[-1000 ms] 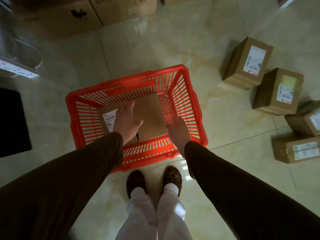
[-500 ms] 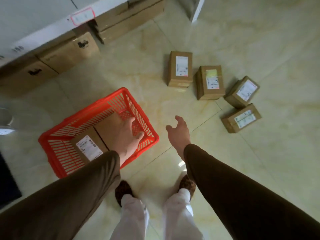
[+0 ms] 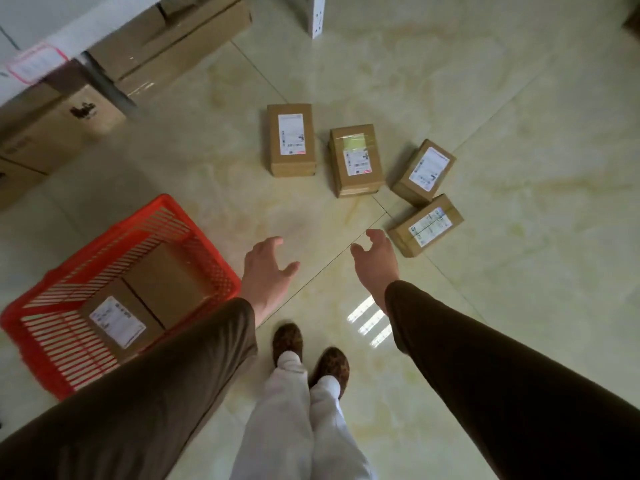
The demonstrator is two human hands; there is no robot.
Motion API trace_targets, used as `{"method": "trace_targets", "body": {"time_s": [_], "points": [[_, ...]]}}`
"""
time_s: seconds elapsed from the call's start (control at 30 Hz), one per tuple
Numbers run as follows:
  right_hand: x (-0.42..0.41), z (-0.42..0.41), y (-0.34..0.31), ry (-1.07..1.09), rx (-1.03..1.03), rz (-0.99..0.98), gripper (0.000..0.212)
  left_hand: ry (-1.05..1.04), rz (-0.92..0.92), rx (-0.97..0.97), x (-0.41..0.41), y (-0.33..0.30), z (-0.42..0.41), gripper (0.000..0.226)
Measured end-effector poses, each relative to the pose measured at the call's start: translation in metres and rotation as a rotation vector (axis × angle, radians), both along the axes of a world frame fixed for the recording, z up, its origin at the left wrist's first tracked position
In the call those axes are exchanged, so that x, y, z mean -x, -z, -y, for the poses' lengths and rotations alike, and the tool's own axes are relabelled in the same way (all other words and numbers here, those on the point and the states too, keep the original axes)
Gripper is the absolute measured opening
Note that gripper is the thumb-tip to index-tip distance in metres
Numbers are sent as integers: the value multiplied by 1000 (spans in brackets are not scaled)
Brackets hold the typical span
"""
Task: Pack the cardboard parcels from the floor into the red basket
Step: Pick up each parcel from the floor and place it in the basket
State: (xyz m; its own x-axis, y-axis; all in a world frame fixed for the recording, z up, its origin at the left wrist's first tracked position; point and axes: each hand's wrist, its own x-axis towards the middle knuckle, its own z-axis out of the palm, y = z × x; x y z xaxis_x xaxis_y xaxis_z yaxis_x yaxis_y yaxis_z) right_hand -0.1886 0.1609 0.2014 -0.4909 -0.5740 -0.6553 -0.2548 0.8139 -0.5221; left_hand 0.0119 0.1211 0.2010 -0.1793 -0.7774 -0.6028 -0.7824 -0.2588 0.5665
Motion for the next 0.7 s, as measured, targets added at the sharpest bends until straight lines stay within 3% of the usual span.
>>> {"method": "trace_targets", "body": {"time_s": [0.47, 0.7], "points": [[108, -14, 25, 87, 9, 72, 52, 125, 58, -57, 112, 10, 6, 61], [205, -27, 38, 95, 3, 111, 51, 29, 57, -104, 192, 31, -8, 62]]}}
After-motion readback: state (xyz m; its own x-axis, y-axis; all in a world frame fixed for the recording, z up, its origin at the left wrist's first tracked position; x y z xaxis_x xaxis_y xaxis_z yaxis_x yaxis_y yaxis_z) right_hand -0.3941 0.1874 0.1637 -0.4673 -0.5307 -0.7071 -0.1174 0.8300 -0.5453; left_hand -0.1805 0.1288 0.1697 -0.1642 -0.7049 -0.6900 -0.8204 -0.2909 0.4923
